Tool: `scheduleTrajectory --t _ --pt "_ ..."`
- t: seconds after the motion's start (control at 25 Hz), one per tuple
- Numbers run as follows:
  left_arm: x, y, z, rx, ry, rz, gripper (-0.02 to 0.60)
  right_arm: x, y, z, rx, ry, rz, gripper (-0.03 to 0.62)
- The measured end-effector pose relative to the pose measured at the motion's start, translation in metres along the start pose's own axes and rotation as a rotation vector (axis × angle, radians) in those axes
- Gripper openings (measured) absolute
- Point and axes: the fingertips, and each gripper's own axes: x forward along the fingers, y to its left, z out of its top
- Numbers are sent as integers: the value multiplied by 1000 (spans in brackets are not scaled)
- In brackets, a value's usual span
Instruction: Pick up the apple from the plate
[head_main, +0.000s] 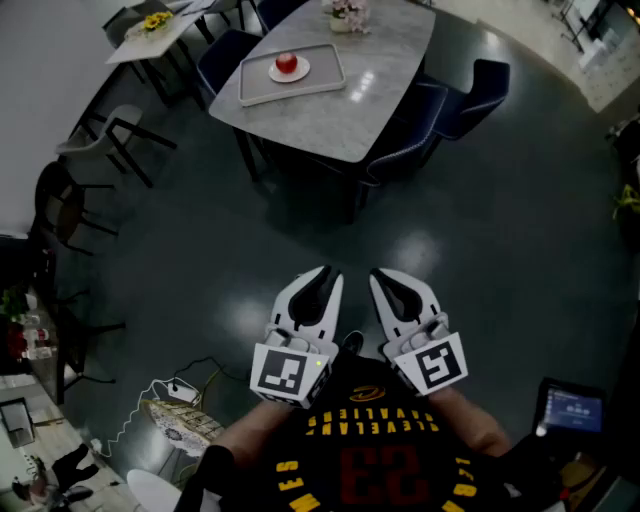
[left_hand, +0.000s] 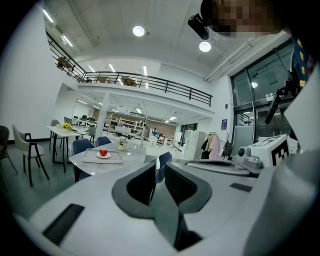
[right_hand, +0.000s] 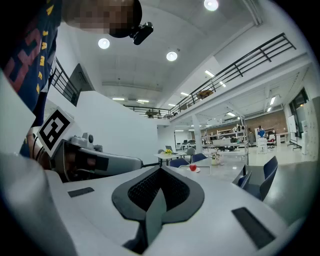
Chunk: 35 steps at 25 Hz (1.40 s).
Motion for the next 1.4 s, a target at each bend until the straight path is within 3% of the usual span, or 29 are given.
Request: scheduleTrajectory --t 0.48,0.84,1.4 --pt "12 42 17 -20 -20 21 60 43 -6 11 25 -31 -5 6" --pt "56 127 52 -31 -34 -8 60 136 -26 24 10 -11 -44 6" --pt "105 262 82 -110 -28 -29 60 279 -41 33 20 77 -82 8"
